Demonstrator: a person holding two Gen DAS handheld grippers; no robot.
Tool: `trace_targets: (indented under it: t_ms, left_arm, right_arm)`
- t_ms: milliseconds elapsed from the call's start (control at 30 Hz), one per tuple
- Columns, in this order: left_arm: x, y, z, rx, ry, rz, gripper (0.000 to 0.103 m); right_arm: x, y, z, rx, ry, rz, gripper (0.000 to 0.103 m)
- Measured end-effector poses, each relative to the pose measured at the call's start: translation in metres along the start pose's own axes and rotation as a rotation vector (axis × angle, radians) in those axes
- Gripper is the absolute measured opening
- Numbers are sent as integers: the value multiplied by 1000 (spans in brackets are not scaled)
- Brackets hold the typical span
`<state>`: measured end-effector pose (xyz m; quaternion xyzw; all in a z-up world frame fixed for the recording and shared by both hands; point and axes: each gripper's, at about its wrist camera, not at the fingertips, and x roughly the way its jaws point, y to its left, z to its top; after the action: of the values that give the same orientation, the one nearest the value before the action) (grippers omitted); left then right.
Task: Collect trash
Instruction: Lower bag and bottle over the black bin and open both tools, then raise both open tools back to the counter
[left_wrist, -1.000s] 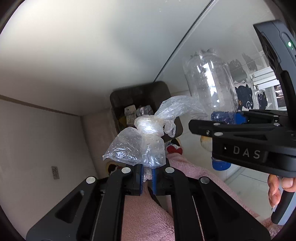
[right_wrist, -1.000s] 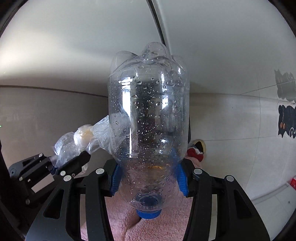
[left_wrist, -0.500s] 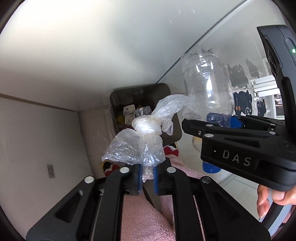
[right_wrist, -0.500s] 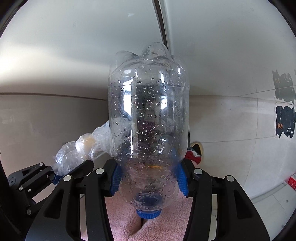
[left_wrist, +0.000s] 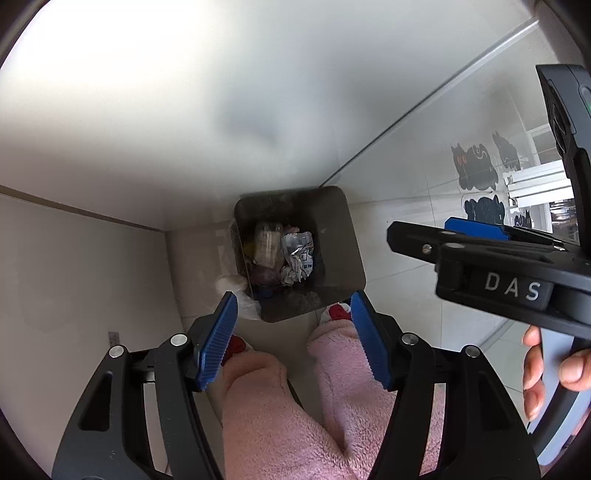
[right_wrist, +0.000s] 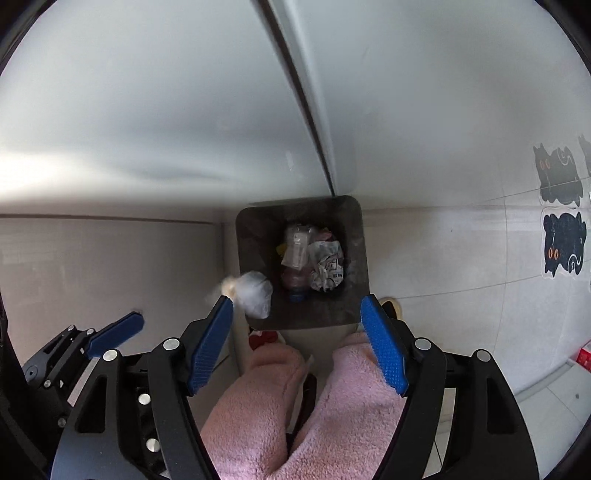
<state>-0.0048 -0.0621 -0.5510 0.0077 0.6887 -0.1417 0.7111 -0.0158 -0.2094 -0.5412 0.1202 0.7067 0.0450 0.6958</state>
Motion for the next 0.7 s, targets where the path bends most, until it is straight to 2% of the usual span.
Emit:
trace_targets:
  t_ms: [167, 333, 433, 567, 700]
  left_arm:
    - [-29, 2, -6, -17, -34, -2, 65]
    - [-71, -4, -18, 17, -76, 17, 75]
    - [-102, -5, -26, 29, -114, 9, 77]
    - [-141, -2, -30, 29, -171, 4, 79]
    - [-178, 0, -28, 35, -237, 8, 79]
  right_arm:
    - [-31, 8, 3, -10, -31, -2, 73]
    - [-76, 19, -8, -91, -83, -29, 78]
    - [-111, 20, -19, -119, -151, -20, 90]
    - [-153, 17, -31, -131, -229, 1, 91]
    - [-193, 13, -29, -108, -306, 20, 91]
